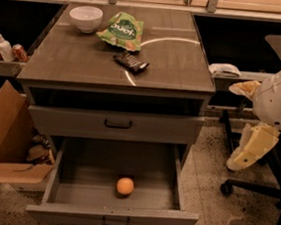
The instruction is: Pick orange from middle drawer and place on counter
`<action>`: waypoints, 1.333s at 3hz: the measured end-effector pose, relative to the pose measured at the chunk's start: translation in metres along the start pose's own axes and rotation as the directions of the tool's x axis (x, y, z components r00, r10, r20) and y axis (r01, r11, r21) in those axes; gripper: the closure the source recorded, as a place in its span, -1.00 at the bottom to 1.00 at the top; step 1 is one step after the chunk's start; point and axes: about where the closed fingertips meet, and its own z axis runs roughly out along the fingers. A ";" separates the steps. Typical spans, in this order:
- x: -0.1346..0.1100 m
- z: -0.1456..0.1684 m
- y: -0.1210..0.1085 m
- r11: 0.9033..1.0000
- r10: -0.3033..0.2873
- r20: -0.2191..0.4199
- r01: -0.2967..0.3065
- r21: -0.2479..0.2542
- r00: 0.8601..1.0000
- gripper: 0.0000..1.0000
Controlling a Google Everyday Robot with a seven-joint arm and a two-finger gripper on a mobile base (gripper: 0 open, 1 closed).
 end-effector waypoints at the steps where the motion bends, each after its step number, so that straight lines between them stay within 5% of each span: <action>1: 0.006 0.012 0.002 1.000 0.006 0.015 -0.006 0.004 1.000 -1.00; 2: 0.016 0.054 0.011 0.999 0.010 0.105 -0.006 -0.035 0.994 -1.00; 4: 0.017 0.159 0.041 0.981 0.074 0.318 -0.012 -0.193 0.945 -1.00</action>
Offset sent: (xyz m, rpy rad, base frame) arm 0.0056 0.0226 -0.1200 0.2594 0.0326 0.0932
